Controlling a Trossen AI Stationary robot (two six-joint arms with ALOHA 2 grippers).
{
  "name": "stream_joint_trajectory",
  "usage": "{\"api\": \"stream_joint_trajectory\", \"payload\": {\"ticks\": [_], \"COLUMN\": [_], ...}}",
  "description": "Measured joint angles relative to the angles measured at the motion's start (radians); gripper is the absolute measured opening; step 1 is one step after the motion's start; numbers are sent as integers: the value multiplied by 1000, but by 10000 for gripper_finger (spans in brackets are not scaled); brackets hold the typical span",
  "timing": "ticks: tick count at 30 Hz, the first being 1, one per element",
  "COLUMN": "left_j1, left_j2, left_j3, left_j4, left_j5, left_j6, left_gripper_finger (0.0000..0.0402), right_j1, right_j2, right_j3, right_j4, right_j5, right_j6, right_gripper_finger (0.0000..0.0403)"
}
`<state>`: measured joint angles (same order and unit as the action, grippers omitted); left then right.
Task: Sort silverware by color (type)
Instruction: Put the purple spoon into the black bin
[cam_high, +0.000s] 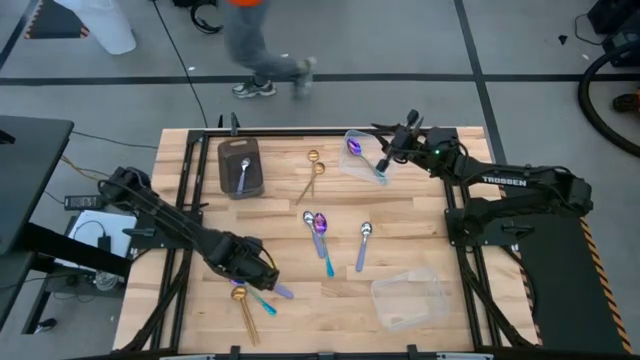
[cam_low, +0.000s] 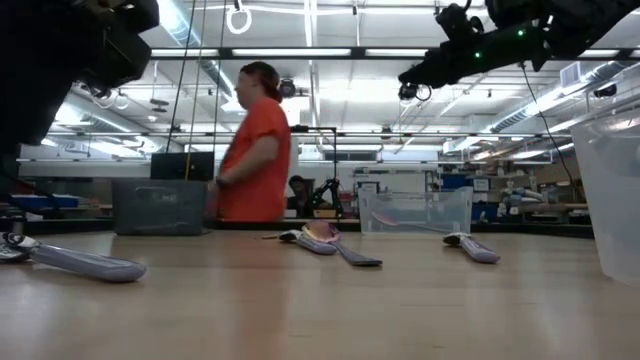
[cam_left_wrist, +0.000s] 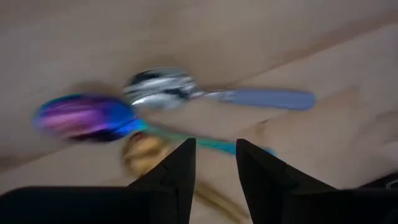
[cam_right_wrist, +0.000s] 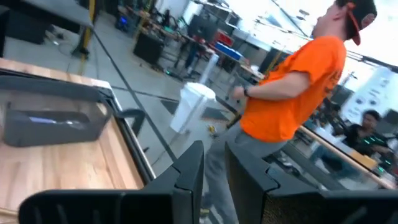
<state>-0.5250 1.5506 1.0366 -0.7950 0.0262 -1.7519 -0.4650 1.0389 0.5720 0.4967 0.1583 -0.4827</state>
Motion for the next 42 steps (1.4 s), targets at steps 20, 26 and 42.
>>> {"api": "stream_joint_trajectory", "payload": {"ticks": [20, 26, 42], "left_j1": [4, 4, -13], "left_j2": [81, 81, 174], "left_j3": [0, 0, 0], "left_j4": [139, 135, 127], "left_j5": [-10, -57, -76], "left_j6": [926, 961, 1144], "left_gripper_finger": [123, 136, 209], "right_j1": [-12, -12, 33], "right_j2": [-4, -6, -17], "right_j3": [0, 0, 1], "right_j4": [17, -19, -49], "right_j5": [-24, -21, 27], "right_j6": [9, 15, 10], "right_gripper_finger": [77, 77, 77]}}
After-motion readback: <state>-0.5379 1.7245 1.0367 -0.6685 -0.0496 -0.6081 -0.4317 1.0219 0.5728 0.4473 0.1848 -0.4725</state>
